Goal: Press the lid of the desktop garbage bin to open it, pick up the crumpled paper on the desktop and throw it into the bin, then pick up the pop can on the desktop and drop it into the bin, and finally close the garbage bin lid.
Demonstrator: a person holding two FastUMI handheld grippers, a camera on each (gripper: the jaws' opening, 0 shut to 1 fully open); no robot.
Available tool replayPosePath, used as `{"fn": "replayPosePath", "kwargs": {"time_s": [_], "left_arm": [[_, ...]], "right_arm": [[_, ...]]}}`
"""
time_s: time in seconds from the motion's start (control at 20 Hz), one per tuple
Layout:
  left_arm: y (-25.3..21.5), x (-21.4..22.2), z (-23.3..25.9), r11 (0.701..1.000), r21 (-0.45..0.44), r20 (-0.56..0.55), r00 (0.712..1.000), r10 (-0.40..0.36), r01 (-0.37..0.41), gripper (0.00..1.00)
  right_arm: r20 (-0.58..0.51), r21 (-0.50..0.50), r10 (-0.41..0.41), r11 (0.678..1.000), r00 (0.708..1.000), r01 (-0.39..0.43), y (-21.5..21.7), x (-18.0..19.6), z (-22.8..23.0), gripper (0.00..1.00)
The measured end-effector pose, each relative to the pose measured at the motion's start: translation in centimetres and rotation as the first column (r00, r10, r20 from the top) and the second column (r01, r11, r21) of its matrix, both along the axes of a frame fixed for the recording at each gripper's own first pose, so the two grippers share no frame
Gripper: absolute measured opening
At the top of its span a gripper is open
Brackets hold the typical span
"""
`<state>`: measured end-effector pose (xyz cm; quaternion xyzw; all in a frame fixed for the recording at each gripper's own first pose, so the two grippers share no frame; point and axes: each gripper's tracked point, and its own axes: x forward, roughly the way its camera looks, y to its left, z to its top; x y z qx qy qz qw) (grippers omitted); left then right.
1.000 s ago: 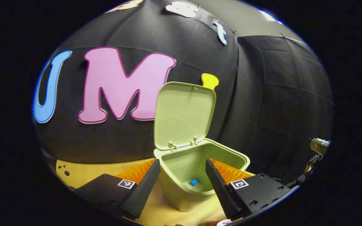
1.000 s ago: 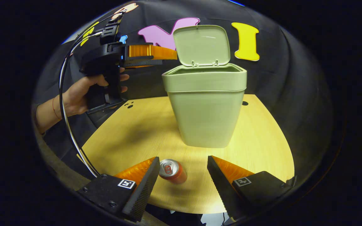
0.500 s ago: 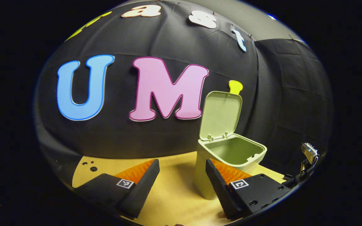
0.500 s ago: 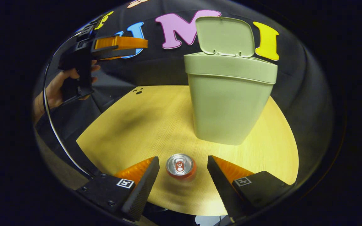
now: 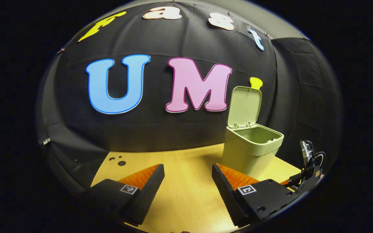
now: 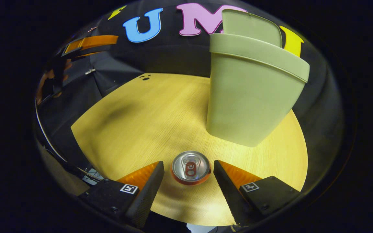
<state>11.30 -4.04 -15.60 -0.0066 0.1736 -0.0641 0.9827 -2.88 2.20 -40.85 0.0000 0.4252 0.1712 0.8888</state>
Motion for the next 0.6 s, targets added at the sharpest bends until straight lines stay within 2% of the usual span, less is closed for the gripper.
{"fn": "replayPosePath", "kwargs": {"time_s": [0.15,0.2,0.35,0.6], "left_arm": [[1.7,-1.3,-0.7,1.000,0.005,-0.015,0.999,0.029,-0.029,0.96],[2.2,-1.7,-0.8,0.999,0.006,-0.019,0.999,0.038,-0.038,0.96],[3.1,-2.2,-1.0,0.998,-0.004,-0.022,0.998,0.060,-0.060,0.96],[4.0,-2.9,-1.5,0.996,-0.012,-0.026,0.996,0.085,-0.086,0.95]], "right_arm": [[-0.027,-0.024,-0.001,1.000,1.000,0.001,0.0,-0.4,-1.2,0.97],[-0.022,-0.025,-0.009,1.000,1.000,0.009,0.0,0.0,-0.7,0.84],[-0.011,-0.032,-0.004,0.999,1.000,0.004,0.1,0.2,-0.1,0.83],[0.040,-0.018,-0.006,1.000,0.999,0.007,-0.5,1.0,4.1,0.82]]}}
